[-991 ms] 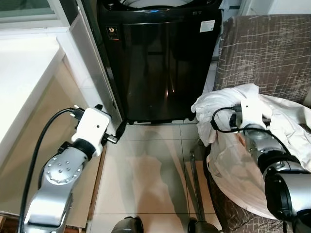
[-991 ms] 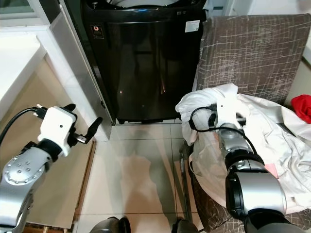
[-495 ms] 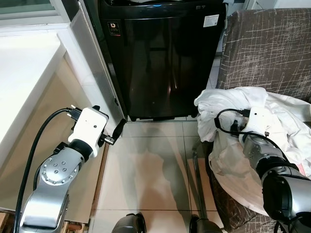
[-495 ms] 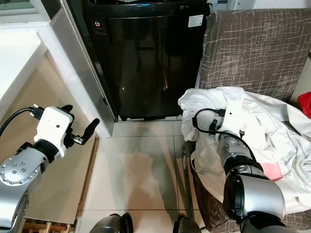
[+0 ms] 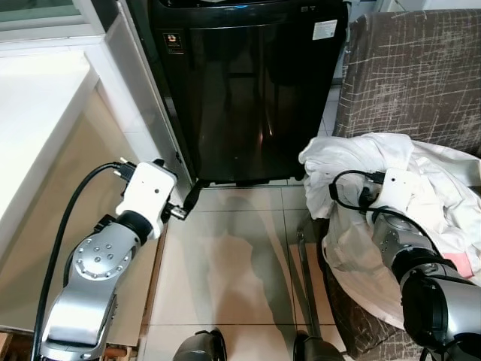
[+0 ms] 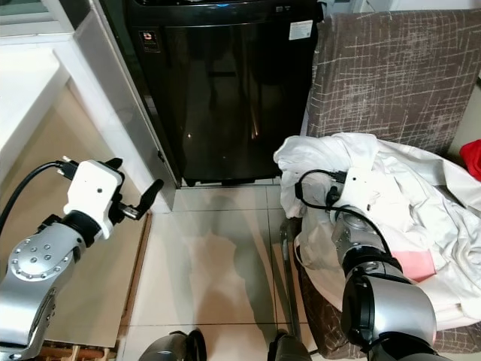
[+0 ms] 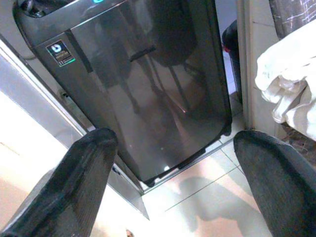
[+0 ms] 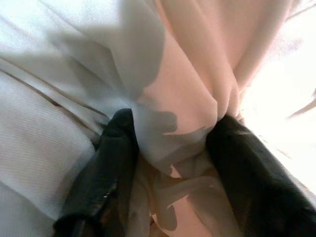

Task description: Clothes washing

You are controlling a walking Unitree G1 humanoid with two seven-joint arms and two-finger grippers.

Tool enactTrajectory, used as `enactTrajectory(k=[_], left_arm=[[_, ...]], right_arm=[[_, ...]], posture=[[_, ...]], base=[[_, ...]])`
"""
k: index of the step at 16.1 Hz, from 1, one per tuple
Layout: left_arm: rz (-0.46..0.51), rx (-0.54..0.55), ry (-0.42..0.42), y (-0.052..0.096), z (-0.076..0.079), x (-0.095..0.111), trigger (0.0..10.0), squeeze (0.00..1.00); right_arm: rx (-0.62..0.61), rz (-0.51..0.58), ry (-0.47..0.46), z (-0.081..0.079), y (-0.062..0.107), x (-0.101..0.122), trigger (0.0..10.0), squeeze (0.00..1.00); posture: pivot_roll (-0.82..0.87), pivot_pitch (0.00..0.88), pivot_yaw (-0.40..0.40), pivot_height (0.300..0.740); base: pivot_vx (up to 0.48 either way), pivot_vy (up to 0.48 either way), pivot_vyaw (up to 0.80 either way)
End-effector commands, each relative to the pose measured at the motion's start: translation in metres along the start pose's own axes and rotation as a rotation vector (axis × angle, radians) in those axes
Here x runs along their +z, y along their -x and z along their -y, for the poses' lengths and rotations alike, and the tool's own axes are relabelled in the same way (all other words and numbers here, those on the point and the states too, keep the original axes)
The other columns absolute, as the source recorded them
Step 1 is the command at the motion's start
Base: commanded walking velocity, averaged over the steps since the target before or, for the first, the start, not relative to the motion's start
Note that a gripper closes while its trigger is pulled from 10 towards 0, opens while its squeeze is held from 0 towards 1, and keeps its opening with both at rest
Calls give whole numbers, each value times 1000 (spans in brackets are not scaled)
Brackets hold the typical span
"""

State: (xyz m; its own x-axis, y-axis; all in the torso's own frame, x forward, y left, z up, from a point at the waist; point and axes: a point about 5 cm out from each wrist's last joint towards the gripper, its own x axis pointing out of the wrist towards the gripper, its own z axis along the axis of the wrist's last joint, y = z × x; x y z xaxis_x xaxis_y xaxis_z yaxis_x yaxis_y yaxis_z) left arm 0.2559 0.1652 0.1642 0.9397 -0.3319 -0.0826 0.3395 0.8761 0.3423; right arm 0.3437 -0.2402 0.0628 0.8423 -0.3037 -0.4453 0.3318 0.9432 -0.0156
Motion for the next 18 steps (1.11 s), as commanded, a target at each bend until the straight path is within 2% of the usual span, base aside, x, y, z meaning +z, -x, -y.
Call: enactTrajectory(k=[1, 5, 6, 7, 12, 15, 16, 17, 18], left_arm=[[-11, 7, 1, -1, -1, -2, 10000, 0], [-4, 9, 12, -6, 2, -3, 10000, 0], [-3, 11, 13, -7, 2, -3, 10000, 0], [3, 17, 18, -11, 2, -3, 10000, 0], [26, 22, 29, -23, 4, -1, 10000, 0], [54, 23, 33, -33, 5, 2, 10000, 0], [66, 27, 34, -37, 6, 3, 10000, 0], [66, 27, 34, -37, 6, 3, 10000, 0], [82, 32, 37, -41, 6, 5, 10000, 0]], right_arm=[[14, -44, -13, -4, 1, -11, 0, 0], [43, 7, -58, -13, 1, 2, 0, 0], [56, 22, -55, -17, 1, 5, 0, 0], [99, 61, -39, -28, 1, 14, 0, 0], [175, 170, -38, -45, 3, 39, 0, 0], [233, 281, -33, -58, 7, 70, 0, 0], [255, 359, -23, -64, 11, 91, 0, 0], [255, 359, -23, -64, 11, 91, 0, 0], [282, 451, -18, -69, 18, 117, 0, 0]], posture=[[72, 156, 93, 740], [55, 147, 82, 740], [47, 140, 77, 740], [40, 133, 73, 740], [2, 95, 63, 740], [-22, 61, 55, 740], [-27, 46, 50, 740], [-27, 46, 50, 740], [-34, 27, 43, 740]], base=[[0, 0, 0], [0, 0, 0], [0, 0, 0], [0, 0, 0], [0, 0, 0], [0, 0, 0], [0, 0, 0], [0, 0, 0], [0, 0, 0]])
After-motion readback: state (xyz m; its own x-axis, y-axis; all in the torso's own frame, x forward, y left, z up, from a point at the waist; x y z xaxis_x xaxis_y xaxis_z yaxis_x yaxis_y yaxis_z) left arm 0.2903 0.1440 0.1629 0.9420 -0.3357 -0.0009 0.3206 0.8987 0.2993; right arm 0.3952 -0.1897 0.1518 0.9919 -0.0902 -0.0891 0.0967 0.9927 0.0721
